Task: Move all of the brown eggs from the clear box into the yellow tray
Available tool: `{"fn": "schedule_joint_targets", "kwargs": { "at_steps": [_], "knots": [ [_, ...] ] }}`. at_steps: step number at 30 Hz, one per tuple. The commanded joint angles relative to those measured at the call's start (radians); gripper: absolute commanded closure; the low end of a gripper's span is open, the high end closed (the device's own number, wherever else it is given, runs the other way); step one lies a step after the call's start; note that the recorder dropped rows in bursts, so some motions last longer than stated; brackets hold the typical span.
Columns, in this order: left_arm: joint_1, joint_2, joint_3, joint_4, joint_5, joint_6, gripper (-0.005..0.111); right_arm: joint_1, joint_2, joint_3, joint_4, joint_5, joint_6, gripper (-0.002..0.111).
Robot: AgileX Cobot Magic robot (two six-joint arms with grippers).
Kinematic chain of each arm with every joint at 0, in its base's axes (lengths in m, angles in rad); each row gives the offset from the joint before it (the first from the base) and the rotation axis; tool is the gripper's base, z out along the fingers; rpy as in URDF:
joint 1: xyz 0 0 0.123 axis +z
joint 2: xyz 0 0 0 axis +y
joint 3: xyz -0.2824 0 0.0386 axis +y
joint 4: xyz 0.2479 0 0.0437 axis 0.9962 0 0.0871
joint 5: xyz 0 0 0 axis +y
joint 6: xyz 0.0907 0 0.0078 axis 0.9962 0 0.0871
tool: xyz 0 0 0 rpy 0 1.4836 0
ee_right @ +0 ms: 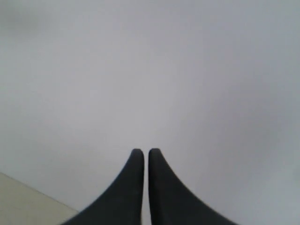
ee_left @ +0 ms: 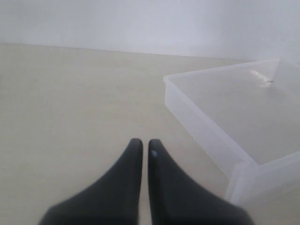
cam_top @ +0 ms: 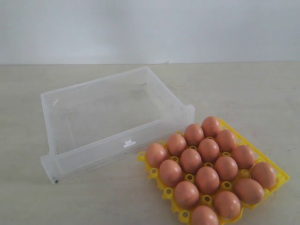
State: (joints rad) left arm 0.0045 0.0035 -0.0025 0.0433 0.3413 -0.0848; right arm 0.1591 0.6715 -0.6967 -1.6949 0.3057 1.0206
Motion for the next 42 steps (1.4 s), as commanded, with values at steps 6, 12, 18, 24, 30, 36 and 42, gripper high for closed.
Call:
{"fn": "schedule_joint_targets", "kwargs": {
  "at_steps": [6,12,18,24,30,36,42],
  "knots": [
    [0.003,-0.003,0.003,-0.003,-0.005,-0.001,0.103,0.002,-0.220,0.034,0.033,-0.441,-0.129,0.109],
    [0.003,-0.003,0.003,-0.003,-0.005,-0.001,0.103,0.002,-0.219,0.034,0.205,-0.306,-0.106,0.109],
    [0.003,-0.003,0.003,-0.003,-0.005,-0.001,0.103,0.002,-0.231,0.036,0.227,-0.244,0.009,0.109],
    [0.003,-0.003,0.003,-0.003,-0.005,-0.001,0.103,0.002,-0.235,0.094,0.897,-0.238,-0.598,0.109],
    [0.003,-0.003,0.003,-0.003,-0.005,-0.001,0.103,-0.048,-0.330,0.272,1.420,-0.435,-1.066,0.109],
    [0.003,-0.003,0.003,-0.003,-0.005,-0.001,0.103,-0.190,-0.498,0.658,1.621,-0.773,-1.055,0.109],
    [0.003,-0.003,0.003,-0.003,-0.005,-0.001,0.103,-0.217,-0.672,0.697,1.635,-0.415,-0.975,0.109]
  ]
}}
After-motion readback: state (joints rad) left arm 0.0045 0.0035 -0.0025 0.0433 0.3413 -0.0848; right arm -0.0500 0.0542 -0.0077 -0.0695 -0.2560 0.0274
